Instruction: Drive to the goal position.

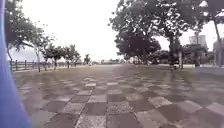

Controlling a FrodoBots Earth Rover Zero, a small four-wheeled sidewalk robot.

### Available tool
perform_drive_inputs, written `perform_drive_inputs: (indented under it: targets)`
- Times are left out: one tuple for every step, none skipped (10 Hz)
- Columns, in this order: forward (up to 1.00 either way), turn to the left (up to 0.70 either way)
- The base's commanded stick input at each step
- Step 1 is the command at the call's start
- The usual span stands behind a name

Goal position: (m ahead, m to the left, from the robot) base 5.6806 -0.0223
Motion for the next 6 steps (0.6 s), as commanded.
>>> perform_drive_inputs:
  targets:
    - [1.00, 0.00]
    - [1.00, 0.00]
    - [1.00, 0.00]
    - [1.00, 0.00]
    - [1.00, 0.00]
    - [1.00, 0.00]
